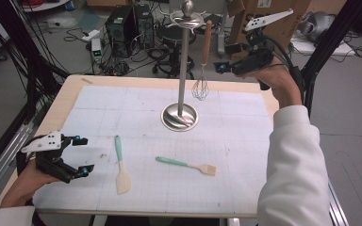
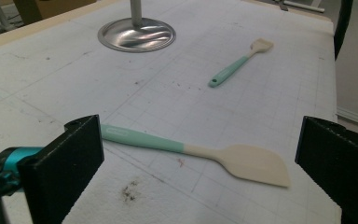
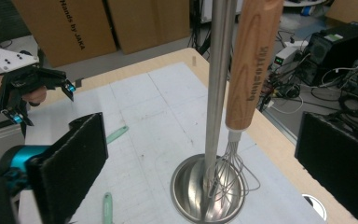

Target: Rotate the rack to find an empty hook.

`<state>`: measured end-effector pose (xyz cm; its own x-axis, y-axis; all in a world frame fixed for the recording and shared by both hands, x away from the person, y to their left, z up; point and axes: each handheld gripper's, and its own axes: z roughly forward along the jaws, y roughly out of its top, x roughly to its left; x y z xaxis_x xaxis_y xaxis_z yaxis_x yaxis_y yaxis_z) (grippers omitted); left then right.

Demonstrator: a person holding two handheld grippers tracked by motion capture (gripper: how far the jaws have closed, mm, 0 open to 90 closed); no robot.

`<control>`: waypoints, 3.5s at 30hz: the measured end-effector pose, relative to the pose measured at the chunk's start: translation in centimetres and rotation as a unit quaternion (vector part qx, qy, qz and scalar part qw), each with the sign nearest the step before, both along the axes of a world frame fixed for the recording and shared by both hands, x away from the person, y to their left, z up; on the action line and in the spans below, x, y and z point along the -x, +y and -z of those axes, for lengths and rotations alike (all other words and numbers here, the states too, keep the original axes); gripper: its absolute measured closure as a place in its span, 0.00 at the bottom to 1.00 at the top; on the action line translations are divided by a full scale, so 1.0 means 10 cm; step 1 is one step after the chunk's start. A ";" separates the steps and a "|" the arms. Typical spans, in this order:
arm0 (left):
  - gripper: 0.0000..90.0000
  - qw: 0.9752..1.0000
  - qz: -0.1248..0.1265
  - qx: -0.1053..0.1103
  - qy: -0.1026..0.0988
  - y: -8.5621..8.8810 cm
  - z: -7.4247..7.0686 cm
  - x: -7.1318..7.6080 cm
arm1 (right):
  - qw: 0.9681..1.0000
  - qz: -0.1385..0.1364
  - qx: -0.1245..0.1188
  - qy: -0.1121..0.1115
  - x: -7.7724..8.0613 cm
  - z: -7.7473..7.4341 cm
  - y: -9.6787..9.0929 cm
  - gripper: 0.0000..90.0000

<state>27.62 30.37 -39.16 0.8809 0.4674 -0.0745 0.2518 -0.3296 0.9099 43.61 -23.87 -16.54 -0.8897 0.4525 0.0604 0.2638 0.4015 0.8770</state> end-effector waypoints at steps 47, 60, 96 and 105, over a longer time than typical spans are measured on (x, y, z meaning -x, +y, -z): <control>0.02 1.000 -0.006 -0.001 0.000 0.02 0.00 -0.01 | 0.999 -0.019 0.007 -0.048 0.02 -0.57 0.63 0.99; 0.02 1.000 -0.005 -0.004 -0.002 0.00 0.01 0.00 | 0.998 -0.043 0.026 -0.048 0.11 -0.58 0.86 0.99; 0.02 1.000 -0.003 -0.018 0.003 -0.03 0.03 -0.01 | 0.999 0.012 0.033 -0.015 0.13 -0.46 -0.07 0.99; 0.02 1.000 -0.002 -0.017 0.002 -0.02 0.02 0.00 | 0.999 0.007 0.032 -0.015 -0.05 -0.55 0.01 0.99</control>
